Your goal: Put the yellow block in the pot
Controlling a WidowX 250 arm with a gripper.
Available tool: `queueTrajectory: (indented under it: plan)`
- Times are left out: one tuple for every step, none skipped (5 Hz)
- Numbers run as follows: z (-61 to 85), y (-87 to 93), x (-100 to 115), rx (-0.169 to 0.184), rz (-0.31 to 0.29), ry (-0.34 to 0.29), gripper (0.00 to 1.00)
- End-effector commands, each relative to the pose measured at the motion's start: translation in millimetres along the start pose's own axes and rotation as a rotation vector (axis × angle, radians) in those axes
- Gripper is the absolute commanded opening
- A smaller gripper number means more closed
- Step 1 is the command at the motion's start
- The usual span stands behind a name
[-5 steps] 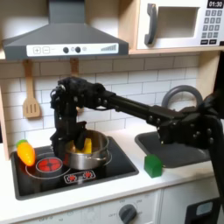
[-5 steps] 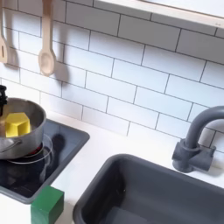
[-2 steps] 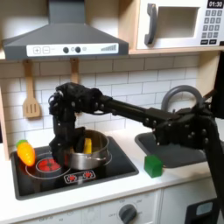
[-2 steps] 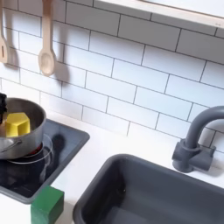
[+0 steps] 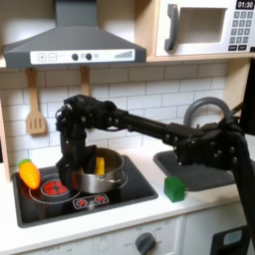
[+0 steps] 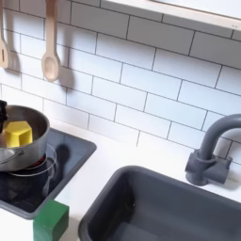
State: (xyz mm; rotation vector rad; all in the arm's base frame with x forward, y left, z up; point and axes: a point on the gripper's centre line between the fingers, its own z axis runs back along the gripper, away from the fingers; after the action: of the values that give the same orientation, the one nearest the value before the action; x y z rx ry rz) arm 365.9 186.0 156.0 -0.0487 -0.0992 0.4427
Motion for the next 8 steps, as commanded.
queueTrajectory:
  plan:
    - [-4.4, -1.2, -1, 0.001, 0.003, -0.005, 0.0]
    - [-5.2, -7.5, 1, -0.004, -0.004, -0.01, 0.0]
    - [-5.9, -6.2, 1, 0.002, -0.008, -0.007, 0.0]
    - [-6.2, -7.7, 1, -0.003, -0.009, -0.007, 0.0]
    - [-4.1, -15.6, 1, -0.012, -0.03, -0.011, 0.0]
    - [-4.0, -22.5, 0, -0.024, -0.041, -0.009, 0.0]
    - [-6.9, -33.6, -1, -0.035, -0.066, -0.002, 0.0]
    - [-5.8, -35.9, -1, -0.037, -0.072, -0.007, 0.0]
